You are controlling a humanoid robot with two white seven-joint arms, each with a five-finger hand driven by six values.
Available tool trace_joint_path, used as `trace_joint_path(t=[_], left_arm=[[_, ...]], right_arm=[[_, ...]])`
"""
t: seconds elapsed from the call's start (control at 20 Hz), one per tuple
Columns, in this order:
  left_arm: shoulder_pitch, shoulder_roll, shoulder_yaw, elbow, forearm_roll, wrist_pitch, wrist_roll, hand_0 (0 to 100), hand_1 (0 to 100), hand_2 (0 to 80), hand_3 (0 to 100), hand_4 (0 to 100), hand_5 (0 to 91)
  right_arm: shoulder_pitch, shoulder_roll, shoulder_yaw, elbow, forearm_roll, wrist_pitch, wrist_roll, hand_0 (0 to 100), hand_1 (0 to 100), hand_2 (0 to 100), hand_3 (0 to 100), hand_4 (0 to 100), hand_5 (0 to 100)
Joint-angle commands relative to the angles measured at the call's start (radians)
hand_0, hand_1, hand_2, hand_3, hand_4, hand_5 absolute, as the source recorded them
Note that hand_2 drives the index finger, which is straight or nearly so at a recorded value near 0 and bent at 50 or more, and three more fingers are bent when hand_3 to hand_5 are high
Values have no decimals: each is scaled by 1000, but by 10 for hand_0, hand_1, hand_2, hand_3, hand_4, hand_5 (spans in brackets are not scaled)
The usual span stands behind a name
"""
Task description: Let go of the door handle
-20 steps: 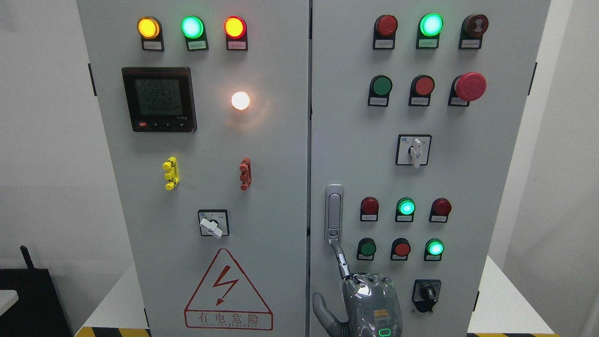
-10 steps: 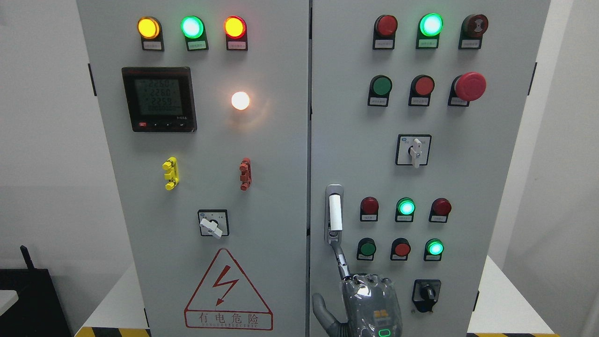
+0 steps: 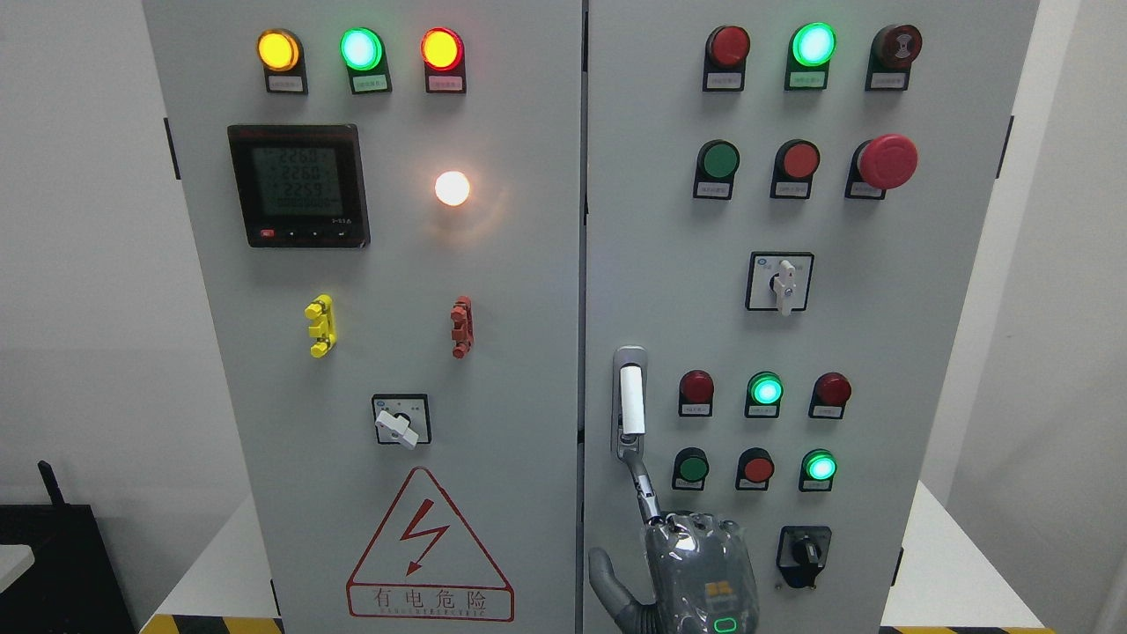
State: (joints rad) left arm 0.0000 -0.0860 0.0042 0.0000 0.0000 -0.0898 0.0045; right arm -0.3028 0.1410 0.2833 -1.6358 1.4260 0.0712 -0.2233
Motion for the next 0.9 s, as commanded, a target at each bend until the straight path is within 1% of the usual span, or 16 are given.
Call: trace_joint_path(t=[0.0,0.15,0.2,0.35,0.55,0.65,0.75,0.85], left_arm=[[-17,0,30,25,-29,1,-1,120,389,0,0,0,0],[-17,0,30,23,-29,1,-1,120,389,0,0,0,0],[-17,0,30,23,-29,1,0,120,389,0,0,0,0],[-17,0,30,25,-29,1,-1,120,389,0,0,0,0],[-17,0,31,23,-29,1,0,120,389,0,0,0,0],[-15,0,30,25,-29,1,-1,120,389,0,0,0,0],[-17,0,30,25,-29,1,0,120,389,0,0,0,0],[-17,0,30,23,-29,1,-1,120,389,0,0,0,0]], right_arm=[[1,0,4,-19,-1,-4,-10,371,354,109,1000,1000,971],[4,0,5,-22,-2,-7,-13,371,354,137,1000,1000,971],[5,0,5,-22,-2,-7,-22,371,354,143,1000,1000,971],[11,0,5,-22,-4,-10,-39,372,356,214,1000,1000,968],[10,0,1,-21,-12,-11,-79,390,363,353,1000,1000,964],[11,0,-3,-22,-15,-11,-80,407,370,426,1000,955,962],[10,0,-3,-22,-27,-11,-80,441,379,523,1000,925,958],[10,0,1,-24,-56,-11,-79,493,358,589,1000,902,951]])
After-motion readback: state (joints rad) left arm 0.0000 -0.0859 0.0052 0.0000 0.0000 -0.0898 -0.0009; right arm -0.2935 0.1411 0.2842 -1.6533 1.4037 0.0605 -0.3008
